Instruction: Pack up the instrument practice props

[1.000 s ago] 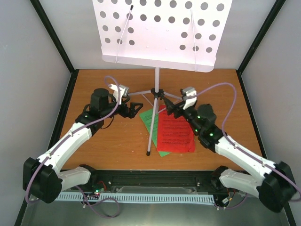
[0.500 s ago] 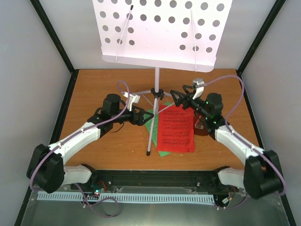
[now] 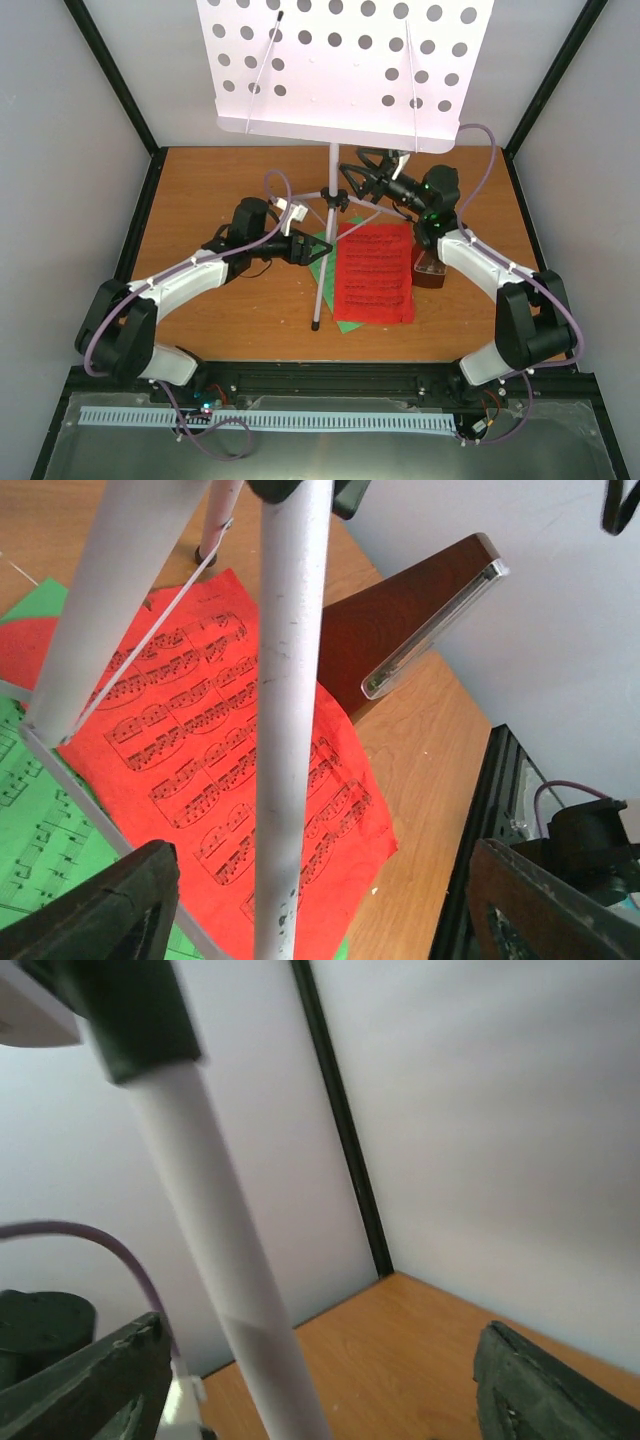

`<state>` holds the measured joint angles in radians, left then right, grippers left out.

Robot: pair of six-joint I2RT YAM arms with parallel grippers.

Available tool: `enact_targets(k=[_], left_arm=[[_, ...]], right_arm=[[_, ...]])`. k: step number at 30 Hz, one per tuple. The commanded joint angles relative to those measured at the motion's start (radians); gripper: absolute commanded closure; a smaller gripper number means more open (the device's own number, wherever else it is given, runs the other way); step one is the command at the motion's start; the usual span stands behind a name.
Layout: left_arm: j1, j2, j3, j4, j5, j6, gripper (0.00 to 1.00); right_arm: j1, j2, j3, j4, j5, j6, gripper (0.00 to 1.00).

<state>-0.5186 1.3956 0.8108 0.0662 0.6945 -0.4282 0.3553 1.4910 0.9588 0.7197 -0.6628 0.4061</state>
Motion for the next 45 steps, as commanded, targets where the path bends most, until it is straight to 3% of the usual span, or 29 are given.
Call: enact_targets(k=[1, 5, 11, 16, 22, 37, 41, 45], left_arm=[[-0.010, 0.042, 0.061, 0.045, 0.072, 0.030, 0.25], [-0.009, 0.075, 0.083, 0.039, 0.077, 0.045, 0.41], [-0.011, 0.096, 0.101, 0.046, 0.083, 0.079, 0.54], [-0.011, 0.108, 0.096, 0.054, 0.065, 0.122, 0.60], [-0.010, 0.142, 0.096, 0.080, 0.079, 0.112, 0.64], [-0.010, 0.129, 0.074, 0.109, 0.033, 0.099, 0.99], [-0.011, 0.103, 0.081, 0.113, 0.019, 0.120, 1.00], [-0.011, 0.080, 0.095, 0.121, -0.013, 0.124, 1.00]], right_arm=[[0.022, 0.029, 0.051, 0.159, -0.067, 0.032, 0.23], [0.024, 0.070, 0.124, 0.175, -0.081, 0.052, 0.30], [0.030, 0.111, 0.241, 0.126, -0.121, 0.037, 0.32], [0.030, 0.142, 0.362, -0.019, -0.183, -0.031, 0.43], [0.031, 0.161, 0.450, -0.194, -0.257, -0.114, 0.46], [0.033, 0.183, 0.555, -0.306, -0.331, -0.142, 0.78], [0.033, 0.190, 0.652, -0.431, -0.328, -0.203, 0.91], [0.040, 0.172, 0.657, -0.449, -0.320, -0.225, 0.91]])
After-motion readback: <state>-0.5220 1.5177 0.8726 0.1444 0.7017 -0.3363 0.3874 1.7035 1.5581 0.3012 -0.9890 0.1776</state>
